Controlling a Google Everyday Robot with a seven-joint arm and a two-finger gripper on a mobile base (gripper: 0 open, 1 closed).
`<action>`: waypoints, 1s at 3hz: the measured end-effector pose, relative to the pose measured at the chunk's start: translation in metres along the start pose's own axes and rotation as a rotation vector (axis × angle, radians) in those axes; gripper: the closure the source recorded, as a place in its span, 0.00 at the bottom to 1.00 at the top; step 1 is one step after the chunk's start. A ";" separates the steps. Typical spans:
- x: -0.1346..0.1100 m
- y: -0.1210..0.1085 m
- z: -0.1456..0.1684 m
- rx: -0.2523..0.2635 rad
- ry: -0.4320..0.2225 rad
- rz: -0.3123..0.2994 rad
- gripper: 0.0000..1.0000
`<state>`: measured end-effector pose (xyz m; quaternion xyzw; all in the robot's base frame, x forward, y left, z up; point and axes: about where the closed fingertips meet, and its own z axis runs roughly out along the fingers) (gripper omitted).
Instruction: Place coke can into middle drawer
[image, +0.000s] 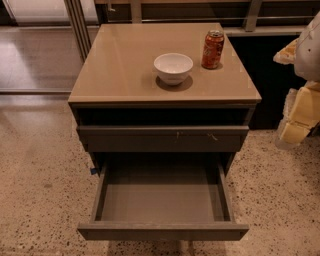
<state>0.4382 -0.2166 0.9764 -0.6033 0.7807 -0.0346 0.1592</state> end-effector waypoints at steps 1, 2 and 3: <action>0.000 0.000 0.000 0.000 0.000 0.000 0.00; 0.002 -0.004 -0.004 0.038 -0.025 0.027 0.00; 0.019 -0.032 0.003 0.098 -0.136 0.108 0.00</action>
Offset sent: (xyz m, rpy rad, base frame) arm 0.0055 -0.0117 0.0059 0.0572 -0.0775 -0.0681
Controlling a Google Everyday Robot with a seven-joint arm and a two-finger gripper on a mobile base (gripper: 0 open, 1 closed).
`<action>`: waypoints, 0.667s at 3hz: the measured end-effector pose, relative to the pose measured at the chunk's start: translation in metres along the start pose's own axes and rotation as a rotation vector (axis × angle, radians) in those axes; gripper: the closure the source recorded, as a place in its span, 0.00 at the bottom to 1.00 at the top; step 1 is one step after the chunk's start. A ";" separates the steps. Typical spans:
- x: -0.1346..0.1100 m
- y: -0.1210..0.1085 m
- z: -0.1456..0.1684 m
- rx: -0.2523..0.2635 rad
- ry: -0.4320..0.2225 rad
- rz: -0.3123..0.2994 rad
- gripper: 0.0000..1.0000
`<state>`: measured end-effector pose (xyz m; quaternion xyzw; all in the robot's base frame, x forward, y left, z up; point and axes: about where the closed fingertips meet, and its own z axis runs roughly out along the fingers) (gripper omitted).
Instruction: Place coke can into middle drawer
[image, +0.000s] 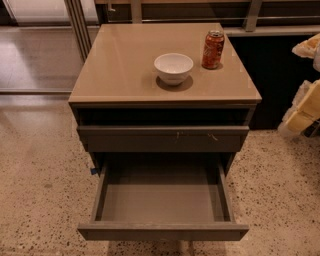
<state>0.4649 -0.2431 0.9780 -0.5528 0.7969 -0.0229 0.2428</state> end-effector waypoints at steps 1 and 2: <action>0.004 -0.047 0.028 0.045 -0.169 0.090 0.00; 0.001 -0.095 0.069 0.059 -0.318 0.165 0.00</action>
Offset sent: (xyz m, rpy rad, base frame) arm 0.1860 -0.0372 -0.0580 0.5260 -0.2015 -0.1088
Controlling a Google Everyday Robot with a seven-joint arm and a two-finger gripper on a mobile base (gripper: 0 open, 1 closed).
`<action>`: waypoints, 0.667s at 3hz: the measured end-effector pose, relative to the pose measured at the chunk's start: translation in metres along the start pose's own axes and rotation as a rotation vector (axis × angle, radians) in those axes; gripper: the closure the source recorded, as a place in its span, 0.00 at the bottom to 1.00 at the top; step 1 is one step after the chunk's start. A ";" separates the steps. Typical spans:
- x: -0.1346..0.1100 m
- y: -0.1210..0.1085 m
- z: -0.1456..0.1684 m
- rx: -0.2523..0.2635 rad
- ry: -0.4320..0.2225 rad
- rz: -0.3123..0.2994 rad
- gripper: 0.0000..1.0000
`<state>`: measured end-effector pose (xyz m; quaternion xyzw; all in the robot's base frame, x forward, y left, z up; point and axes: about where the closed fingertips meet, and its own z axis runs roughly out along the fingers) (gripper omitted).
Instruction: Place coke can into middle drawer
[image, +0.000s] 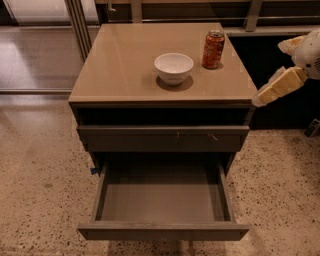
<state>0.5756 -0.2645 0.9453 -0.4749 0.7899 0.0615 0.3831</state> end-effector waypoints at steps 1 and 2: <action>0.000 -0.040 0.045 -0.034 -0.050 0.051 0.00; -0.011 -0.056 0.041 -0.014 -0.074 0.035 0.00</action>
Offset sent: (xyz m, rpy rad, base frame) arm 0.0471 -0.0035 -0.0190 0.0665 0.0121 -0.0085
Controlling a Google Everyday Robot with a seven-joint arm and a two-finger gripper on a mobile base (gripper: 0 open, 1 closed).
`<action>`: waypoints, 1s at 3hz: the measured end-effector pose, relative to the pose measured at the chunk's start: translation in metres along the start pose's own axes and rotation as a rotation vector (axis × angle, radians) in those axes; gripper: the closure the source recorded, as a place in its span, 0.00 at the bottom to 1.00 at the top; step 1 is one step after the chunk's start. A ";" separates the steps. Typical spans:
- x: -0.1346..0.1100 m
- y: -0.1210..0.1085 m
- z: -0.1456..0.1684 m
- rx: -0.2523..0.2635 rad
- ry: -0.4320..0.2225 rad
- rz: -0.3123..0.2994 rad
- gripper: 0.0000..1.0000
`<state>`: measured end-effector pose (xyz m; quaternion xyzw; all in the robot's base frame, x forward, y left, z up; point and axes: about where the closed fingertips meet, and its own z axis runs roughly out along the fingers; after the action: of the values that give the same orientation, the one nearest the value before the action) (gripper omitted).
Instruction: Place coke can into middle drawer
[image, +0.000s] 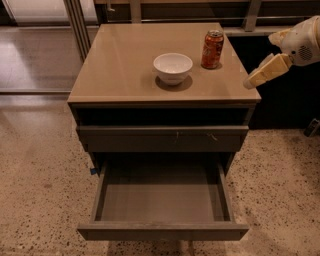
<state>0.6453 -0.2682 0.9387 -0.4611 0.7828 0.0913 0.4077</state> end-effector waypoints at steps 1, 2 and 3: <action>0.008 0.001 0.010 0.005 -0.047 0.037 0.00; 0.011 -0.020 0.031 0.025 -0.094 0.023 0.00; 0.005 -0.051 0.052 0.037 -0.140 0.006 0.00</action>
Offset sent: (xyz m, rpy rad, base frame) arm 0.0770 -0.0200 -0.0073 0.1072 -0.1835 -0.0164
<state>0.7139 -0.2727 0.9131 -0.4438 0.7554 0.1101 0.4694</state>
